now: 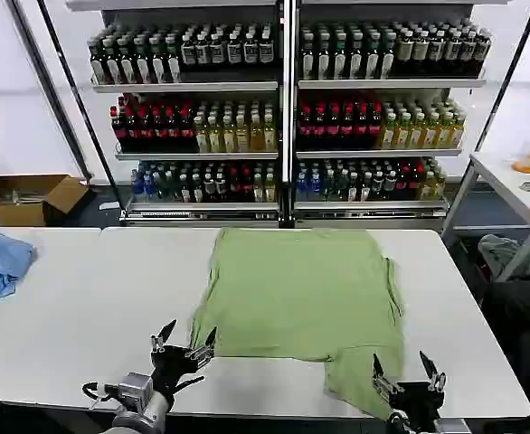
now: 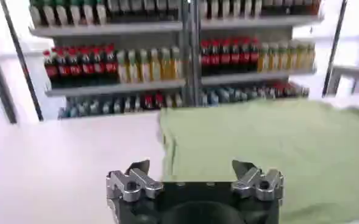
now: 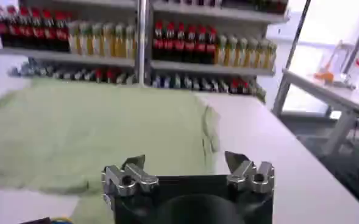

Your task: Fold and organize the clothes.

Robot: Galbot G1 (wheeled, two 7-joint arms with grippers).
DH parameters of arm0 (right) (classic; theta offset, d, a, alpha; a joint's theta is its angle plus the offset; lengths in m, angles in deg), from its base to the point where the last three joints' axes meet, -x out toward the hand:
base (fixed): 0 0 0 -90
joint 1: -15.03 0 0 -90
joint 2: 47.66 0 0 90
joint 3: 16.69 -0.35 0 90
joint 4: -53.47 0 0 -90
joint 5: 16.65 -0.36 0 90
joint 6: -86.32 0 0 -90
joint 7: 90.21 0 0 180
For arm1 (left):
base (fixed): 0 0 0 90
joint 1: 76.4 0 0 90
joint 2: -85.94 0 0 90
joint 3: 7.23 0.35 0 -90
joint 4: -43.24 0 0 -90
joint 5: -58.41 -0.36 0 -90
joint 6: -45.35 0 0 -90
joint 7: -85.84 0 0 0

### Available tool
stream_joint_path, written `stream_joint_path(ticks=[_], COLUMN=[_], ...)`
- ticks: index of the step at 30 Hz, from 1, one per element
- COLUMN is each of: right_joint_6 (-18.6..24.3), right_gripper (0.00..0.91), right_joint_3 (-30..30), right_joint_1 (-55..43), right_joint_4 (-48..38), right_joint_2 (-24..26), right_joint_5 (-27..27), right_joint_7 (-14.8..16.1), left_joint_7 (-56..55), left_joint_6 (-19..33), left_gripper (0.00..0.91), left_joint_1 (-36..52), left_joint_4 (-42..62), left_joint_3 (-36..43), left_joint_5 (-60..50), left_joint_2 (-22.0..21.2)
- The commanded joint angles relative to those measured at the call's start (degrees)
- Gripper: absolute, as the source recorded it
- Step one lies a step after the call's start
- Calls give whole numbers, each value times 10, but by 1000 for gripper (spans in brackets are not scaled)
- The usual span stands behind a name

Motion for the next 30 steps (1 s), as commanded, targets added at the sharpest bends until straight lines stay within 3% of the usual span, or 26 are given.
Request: stream_joint_path(ticks=[1,3,5,6,7,8,9,10,11,21,30], right_joint_6=[-23,-23,-22,-22,-23,-23,-24,-25,-25,-29,-21], right_gripper=[907,907,907,907,897,534,343,71,10,0,0], right_joint_3=[27,30,33,34,34,34,34,34,35,45,37], right_joint_1=[8,7,5,5,5,5,4,4,3,0,13], right_joint_4=[-36,-40,-50,-52,-54,-56,-57,-58,-59,-64,-41], right_joint_2=[-11,-13,-18,-19,-21,-22,-22,-24,-25,-36,-35], right_joint_5=[16,18,20,20,18,17,16,8,3,-20,-27], right_joint_7=[-8,-8,-15,-16,-17,-17,-18,-19,-21,-24,-9], left_joint_7=[-4,-5,-6,-5,-5,-5,-5,-6,-6,2,20], left_joint_6=[-57,-57,-57,-57,-57,-57,-57,-57,-57,-57,-51], left_gripper=[907,907,705,393,191,71,50,40,40,30,20], left_joint_1=[75,81,87,89,91,92,93,94,95,89,58], left_joint_4=[129,136,142,144,147,149,149,150,151,145,99], left_joint_3=[22,24,28,30,32,34,34,35,35,35,22], left_joint_5=[11,12,12,12,13,14,15,17,19,41,77], left_joint_2=[27,27,27,27,27,27,27,27,27,32,41])
